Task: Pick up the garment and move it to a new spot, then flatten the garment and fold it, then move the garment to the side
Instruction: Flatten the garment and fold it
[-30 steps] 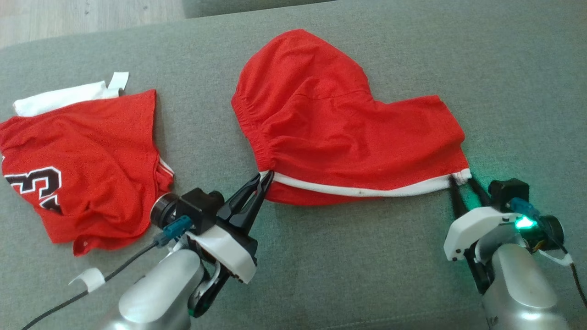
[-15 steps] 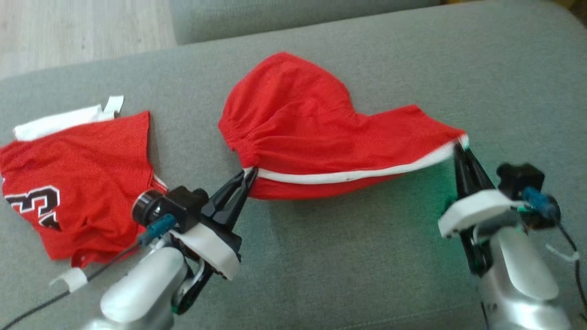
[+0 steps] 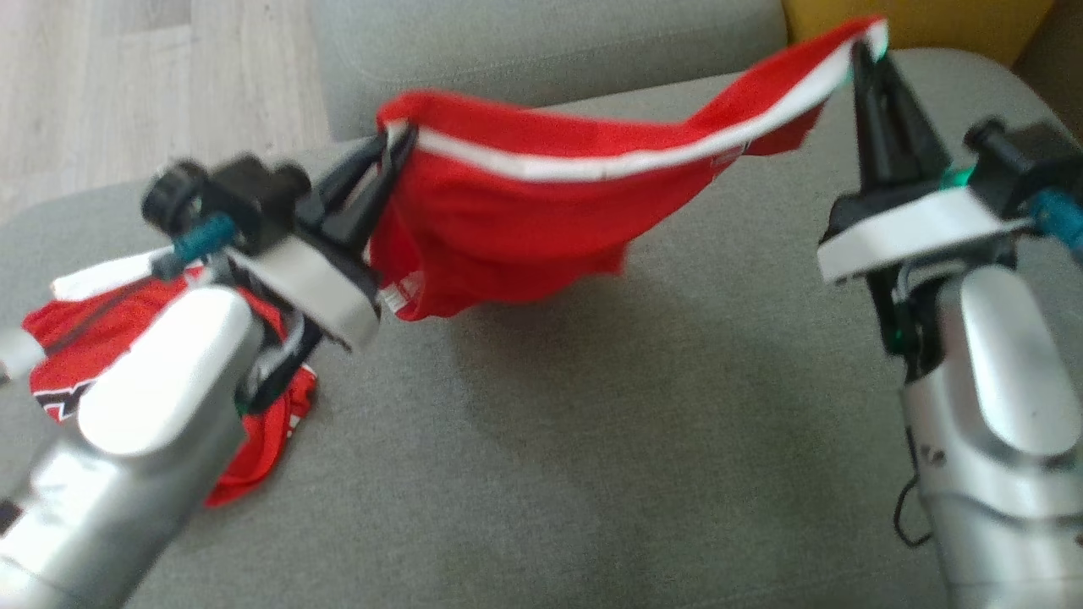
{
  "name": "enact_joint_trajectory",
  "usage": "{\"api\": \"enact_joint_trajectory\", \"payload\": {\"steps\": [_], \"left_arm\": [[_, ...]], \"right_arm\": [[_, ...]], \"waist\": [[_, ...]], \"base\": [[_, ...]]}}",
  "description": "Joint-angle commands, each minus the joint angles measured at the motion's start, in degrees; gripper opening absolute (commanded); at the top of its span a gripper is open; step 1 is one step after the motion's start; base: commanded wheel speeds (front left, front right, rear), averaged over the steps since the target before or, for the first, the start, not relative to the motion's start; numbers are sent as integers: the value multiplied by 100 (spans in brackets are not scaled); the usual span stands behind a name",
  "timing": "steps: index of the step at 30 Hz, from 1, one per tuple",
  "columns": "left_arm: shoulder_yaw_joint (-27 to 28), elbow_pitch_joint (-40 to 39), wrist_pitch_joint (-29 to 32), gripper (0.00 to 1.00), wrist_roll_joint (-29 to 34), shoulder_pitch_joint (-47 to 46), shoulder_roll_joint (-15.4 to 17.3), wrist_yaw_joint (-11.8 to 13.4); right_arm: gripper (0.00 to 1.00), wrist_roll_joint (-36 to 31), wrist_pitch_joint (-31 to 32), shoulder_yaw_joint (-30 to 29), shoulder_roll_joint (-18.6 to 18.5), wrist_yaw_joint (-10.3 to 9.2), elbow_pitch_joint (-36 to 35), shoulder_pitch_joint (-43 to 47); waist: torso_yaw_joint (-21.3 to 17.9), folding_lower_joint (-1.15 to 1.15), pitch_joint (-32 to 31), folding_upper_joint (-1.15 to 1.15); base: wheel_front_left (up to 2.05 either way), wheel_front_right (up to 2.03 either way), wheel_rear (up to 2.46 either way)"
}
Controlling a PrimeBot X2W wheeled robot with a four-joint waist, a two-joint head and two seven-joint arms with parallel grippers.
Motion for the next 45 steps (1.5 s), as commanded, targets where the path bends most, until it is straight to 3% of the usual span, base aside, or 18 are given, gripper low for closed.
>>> {"api": "enact_joint_trajectory", "payload": {"steps": [1, 7, 14, 21, 27, 31, 35, 39, 45], "left_arm": [[349, -186, 39, 0, -44, -502, 205, -41], [482, -275, 159, 0, -157, -908, 286, -86], [598, -495, 407, 0, -723, -597, 257, -86], [714, -689, 852, 0, -1225, -424, 410, -55], [739, -440, 1370, 0, -1268, -1294, 443, -117], [782, 211, 1530, 0, -1187, -2202, 289, -157], [798, 1088, 1394, 0, -981, -3122, 111, -186], [826, 1783, 845, 0, -689, -4092, -69, -209], [752, 2544, -367, 0, -394, -4835, -413, -226]], "right_arm": [[0, 13, 62, 132, -32, -4, -271, -304], [0, 8, 321, 101, -154, -4, -455, -409], [0, -126, 985, -307, -82, -4, -675, -35], [0, -180, 1732, -576, 87, -4, -1088, 31], [0, -136, 1958, -294, 122, -4, -878, -761], [0, -119, 1970, -459, 152, -4, -54, -1868], [0, -290, 1606, -496, 185, -4, 1094, -3181], [0, -777, 635, -536, 194, -4, 1981, -4298], [0, -1088, -627, -1261, 198, -4, 2963, -4946]], "waist": [[14, 0, -66, 0], [47, 0, -202, 0], [78, 0, -266, 0], [36, 0, 120, 0], [-105, 0, 917, 0], [-235, 0, 1449, 0], [-378, 0, 1871, 0], [-419, 0, 2129, 0], [-390, 0, 2295, 0]], "base": [[0, 0, 0], [0, 0, 0], [0, 0, 0], [0, 0, 0], [0, 0, 0], [0, 0, 0], [0, 0, 0], [0, 0, 0], [0, 0, 0]]}}
